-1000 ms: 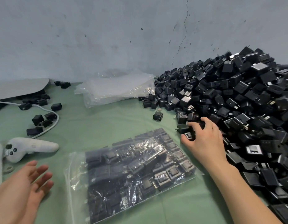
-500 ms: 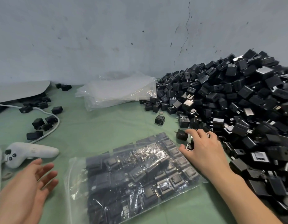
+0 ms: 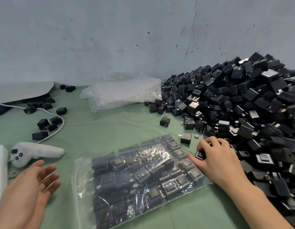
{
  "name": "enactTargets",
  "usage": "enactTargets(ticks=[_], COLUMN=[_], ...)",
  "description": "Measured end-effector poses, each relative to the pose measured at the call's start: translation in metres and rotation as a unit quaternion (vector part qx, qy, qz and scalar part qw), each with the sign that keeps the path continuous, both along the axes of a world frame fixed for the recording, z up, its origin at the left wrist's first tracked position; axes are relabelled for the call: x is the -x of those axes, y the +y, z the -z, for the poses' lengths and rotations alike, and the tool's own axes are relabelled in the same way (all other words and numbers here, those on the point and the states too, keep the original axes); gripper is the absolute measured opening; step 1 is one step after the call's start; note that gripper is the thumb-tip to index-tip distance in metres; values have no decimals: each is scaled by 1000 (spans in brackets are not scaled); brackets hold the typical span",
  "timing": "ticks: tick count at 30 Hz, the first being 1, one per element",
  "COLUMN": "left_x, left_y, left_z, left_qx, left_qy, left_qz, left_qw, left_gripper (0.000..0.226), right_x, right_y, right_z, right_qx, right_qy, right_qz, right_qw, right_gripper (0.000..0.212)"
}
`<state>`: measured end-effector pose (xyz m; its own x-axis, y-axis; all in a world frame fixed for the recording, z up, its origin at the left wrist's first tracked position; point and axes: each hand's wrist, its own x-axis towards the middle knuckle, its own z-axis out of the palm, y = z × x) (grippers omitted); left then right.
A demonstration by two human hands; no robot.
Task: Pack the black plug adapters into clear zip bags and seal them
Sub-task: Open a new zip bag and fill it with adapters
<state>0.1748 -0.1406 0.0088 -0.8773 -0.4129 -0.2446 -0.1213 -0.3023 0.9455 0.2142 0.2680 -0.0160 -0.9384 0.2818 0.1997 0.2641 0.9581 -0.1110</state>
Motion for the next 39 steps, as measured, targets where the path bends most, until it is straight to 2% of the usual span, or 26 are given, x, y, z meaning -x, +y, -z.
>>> enactTargets(ticks=[2,4,6,7,8,9,10,11,12,13,15,18,20,23,27,30,35,39], left_x=[-2,-4,-6,-7,-9,-11,-14,-16,-20,-23,-34,-59,-75,-89,-91,-89,-86,-87], left_y=[-1,-1,-1,-2,-2,-1,0,2,6,11,25,55,75,95,100,92,79,78], left_z=[0,0,0,-1,-1,-2,-4,-7,-11,-17,-30,-50,-56,-55,-51,-48,-44,-41], left_qx=[-5,-9,-13,-14,-16,-15,-11,-1,20,50,136,237,282,365,496,502,534,532], left_qy=[4,9,13,18,25,33,43,55,70,87,138,249,284,279,267,252,249,230], left_qz=[-1,-1,-3,-3,-5,-7,-12,-17,-22,-30,-49,-15,42,113,147,170,187,198], left_qw=[1000,1000,1000,1000,1000,999,999,998,997,994,980,939,915,881,813,810,787,790], left_gripper=[29,28,27,26,26,27,27,28,29,29,31,27,23,20,41,41,28,38], right_x=[0,1,4,5,5,4,4,4,2,2,-1,-7,-13,-23,-30,-31,-31,-34], right_y=[-2,-5,-6,-6,-8,-9,-11,-14,-21,-30,-54,-90,-113,-146,-168,-172,-175,-176], right_z=[1,0,-7,-16,-29,-41,-48,-53,-56,-59,-64,-75,-79,-79,-76,-76,-72,-71], right_qx=[14,73,228,358,515,678,811,893,936,956,972,983,988,989,985,983,977,977], right_qy=[53,121,185,216,241,248,231,208,185,169,143,89,44,-29,-83,-94,-121,-122], right_qz=[-2,-6,0,13,35,53,52,33,8,-14,-39,-60,-69,-101,-107,-97,-83,-67], right_qw=[998,990,956,908,822,690,535,398,300,242,185,151,132,107,107,122,154,162], right_gripper=[49,38,31,30,32,32,31,31,32,31,29,29,24,32,34,35,28,32])
